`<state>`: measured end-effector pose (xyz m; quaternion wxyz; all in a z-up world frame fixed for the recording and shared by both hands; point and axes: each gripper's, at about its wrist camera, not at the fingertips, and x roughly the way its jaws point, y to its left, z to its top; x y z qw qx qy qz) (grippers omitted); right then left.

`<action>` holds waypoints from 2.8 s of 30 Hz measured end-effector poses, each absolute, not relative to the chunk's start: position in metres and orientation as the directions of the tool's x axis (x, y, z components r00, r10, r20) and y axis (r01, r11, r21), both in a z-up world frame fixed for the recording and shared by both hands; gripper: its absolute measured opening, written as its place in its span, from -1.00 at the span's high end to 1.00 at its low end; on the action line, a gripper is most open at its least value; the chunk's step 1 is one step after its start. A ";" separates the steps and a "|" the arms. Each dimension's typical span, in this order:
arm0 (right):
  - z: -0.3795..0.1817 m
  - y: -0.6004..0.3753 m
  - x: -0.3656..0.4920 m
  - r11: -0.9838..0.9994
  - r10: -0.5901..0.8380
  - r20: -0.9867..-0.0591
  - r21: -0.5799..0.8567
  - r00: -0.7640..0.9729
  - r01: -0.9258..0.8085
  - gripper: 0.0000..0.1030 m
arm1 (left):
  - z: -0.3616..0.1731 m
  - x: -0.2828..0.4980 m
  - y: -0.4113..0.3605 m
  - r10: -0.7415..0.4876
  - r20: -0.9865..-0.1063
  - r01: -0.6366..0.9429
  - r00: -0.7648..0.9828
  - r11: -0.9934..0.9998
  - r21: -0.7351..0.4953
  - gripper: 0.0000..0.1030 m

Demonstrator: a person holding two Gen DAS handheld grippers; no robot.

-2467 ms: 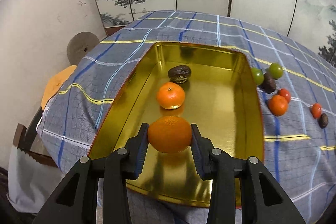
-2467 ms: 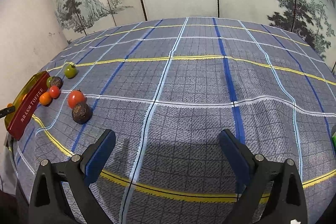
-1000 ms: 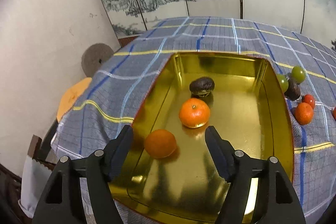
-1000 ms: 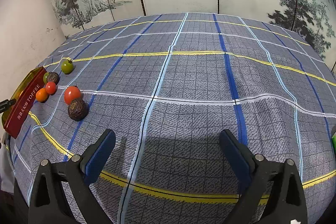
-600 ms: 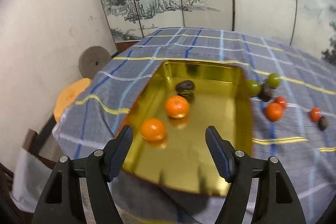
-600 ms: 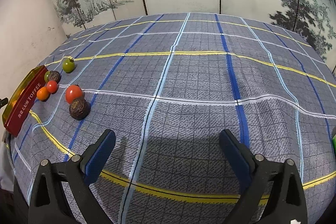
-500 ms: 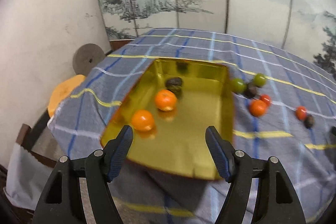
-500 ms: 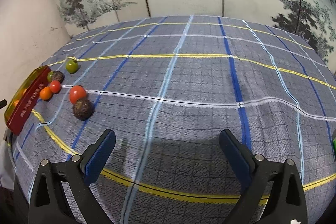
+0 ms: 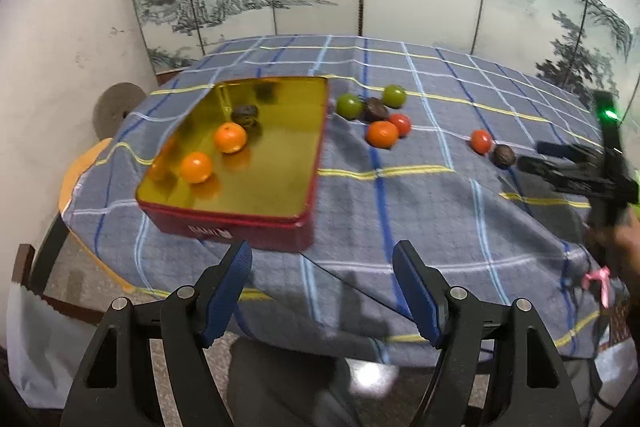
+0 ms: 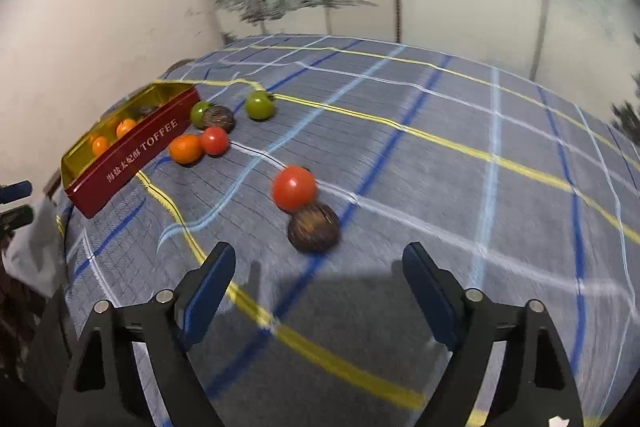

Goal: Organize fruits
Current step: 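Reach the right gripper to the dark brown ball and close on it, then carry the brown ball over the tray with the right gripper and release, then withdraw the right gripper from the tray toward the remaining fruits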

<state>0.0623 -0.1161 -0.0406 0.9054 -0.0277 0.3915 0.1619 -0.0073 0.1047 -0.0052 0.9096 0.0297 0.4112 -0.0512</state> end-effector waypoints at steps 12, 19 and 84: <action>-0.065 -0.097 0.100 0.939 0.235 -0.793 0.036 0.562 -0.342 0.37 | -0.011 -0.006 0.109 -0.072 -0.766 0.110 0.639 0.994 -0.002 -0.43; -0.028 -0.088 0.076 0.933 0.285 -0.745 0.070 0.603 -0.353 0.37 | -0.007 -0.013 0.123 -0.054 -0.747 0.099 0.663 0.995 0.015 -0.43; -0.005 0.206 0.109 0.725 0.580 -0.700 0.212 0.416 -0.655 0.07 | -0.041 -0.021 0.215 0.145 -0.773 -0.067 0.617 0.989 0.132 -0.47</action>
